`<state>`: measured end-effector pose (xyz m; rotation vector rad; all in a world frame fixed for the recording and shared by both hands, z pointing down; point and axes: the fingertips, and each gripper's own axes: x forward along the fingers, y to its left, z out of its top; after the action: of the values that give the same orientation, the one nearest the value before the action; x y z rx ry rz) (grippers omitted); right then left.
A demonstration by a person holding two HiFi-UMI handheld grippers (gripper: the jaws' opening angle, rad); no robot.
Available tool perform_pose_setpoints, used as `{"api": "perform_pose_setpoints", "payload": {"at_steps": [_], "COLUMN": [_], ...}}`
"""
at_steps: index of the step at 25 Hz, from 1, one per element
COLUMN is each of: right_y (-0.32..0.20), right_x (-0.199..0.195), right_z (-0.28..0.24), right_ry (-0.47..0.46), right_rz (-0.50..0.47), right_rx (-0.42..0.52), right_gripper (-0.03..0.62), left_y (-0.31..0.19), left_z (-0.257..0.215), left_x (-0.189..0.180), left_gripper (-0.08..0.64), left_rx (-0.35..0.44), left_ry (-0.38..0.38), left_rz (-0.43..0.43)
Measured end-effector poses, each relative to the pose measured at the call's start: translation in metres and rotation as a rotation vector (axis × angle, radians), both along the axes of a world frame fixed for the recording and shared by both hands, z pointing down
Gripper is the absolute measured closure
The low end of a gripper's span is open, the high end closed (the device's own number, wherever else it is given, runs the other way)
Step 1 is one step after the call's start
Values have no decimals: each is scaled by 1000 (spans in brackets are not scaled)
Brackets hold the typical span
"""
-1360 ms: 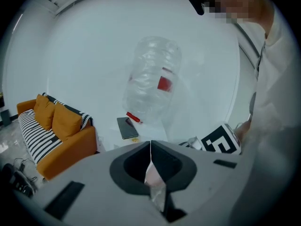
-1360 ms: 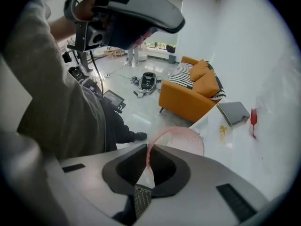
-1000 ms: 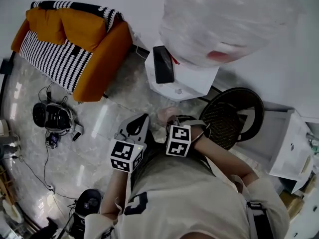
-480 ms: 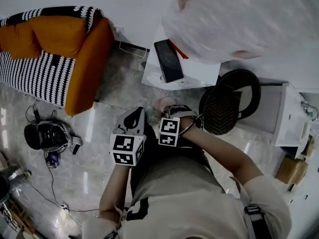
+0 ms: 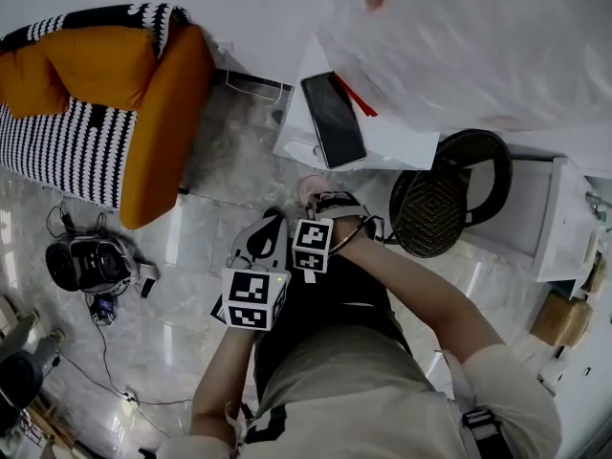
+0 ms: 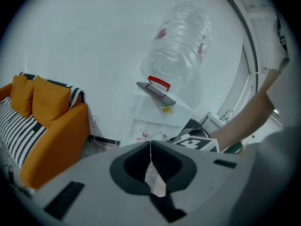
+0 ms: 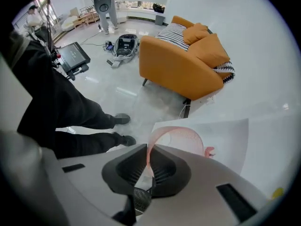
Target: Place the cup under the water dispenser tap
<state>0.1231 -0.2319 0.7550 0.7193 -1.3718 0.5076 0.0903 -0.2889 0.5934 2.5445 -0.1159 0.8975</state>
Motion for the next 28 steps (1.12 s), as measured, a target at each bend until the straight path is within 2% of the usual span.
{"api": "perform_pose_setpoints", "payload": {"at_steps": [3, 8, 14, 18, 24, 28], "right_y": [-1, -7, -13, -25, -33, -36], "right_x": [9, 22, 36, 48, 58, 67], "right_z": [21, 51, 83, 102, 118, 125], "right_ry": [9, 4, 21, 45, 62, 63], "right_rz": [12, 44, 58, 46, 66, 115], "right_rx": [-18, -23, -38, -30, -33, -9], "right_gripper": [555, 555, 555, 555, 555, 555], "left_y": [4, 3, -3, -7, -6, -8], "left_z": [14, 41, 57, 67, 80, 90], "left_x": [-1, 4, 3, 2, -7, -9], "left_gripper": [502, 502, 502, 502, 502, 502], "left_rx": [9, -38, -41, 13, -8, -12], "left_ry": [-4, -28, -46, -61, -82, -94], "left_rz": [1, -22, -67, -46, -45, -39]}}
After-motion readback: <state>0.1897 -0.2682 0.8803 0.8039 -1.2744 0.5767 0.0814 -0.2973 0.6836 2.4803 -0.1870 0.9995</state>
